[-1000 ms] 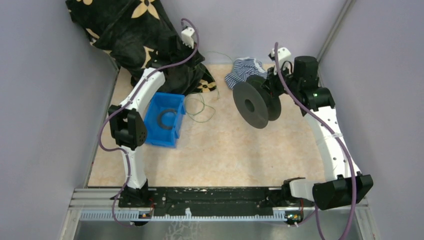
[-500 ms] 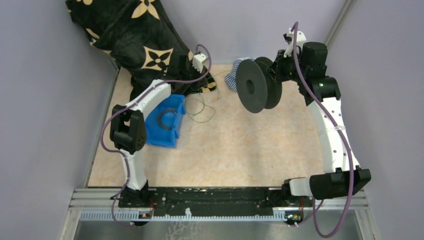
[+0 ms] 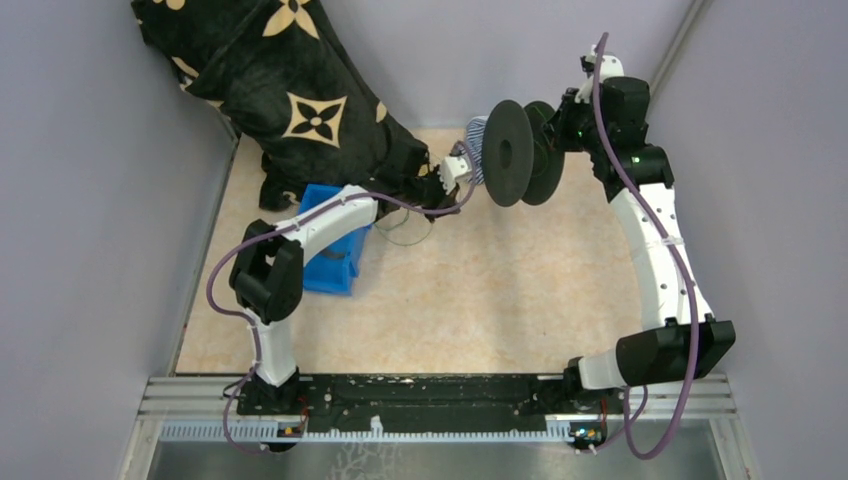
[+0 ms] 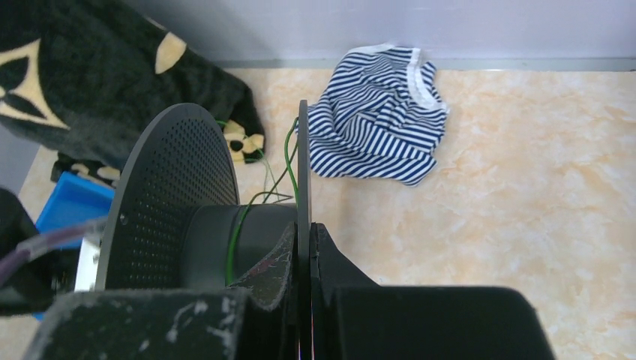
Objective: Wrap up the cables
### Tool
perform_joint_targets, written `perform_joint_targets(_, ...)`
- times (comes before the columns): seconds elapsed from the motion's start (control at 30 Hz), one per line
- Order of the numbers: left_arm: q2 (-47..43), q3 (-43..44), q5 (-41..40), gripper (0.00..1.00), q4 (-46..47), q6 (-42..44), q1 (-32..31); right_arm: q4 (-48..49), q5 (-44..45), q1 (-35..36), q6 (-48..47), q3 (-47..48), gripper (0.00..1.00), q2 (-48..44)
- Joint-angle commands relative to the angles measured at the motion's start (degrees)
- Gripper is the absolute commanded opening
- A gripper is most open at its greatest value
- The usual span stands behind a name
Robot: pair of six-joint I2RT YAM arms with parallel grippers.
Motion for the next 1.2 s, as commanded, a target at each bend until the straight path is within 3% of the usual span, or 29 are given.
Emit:
perform_joint_targets(0.0,-2.7,-1.4,2.3,0.00,0.6,2.9,-2.7,8.6,4.0,-0.8,1.9,2.6,0.00,-1.7)
perform_joint_targets(0.43,-4.3,-0.8,5.4,0.00,-5.5,9.1,-10.5,14.6,11.1,-1.4,-1.3,-2.8,0.00,-2.4)
perform_joint_targets(0.9,-2.1,10.0,5.9,0.00,-14.2,12.8,-17.4,18.2,17.0,-1.4,-5.5,-8.1,0.00,-3.5)
perform_joint_targets(1.17,-1.6,15.7,4.3,0.00,-16.5,11.4,-17.9,19.8,18.8,-1.4,-8.7,-12.5,0.00,-5.1)
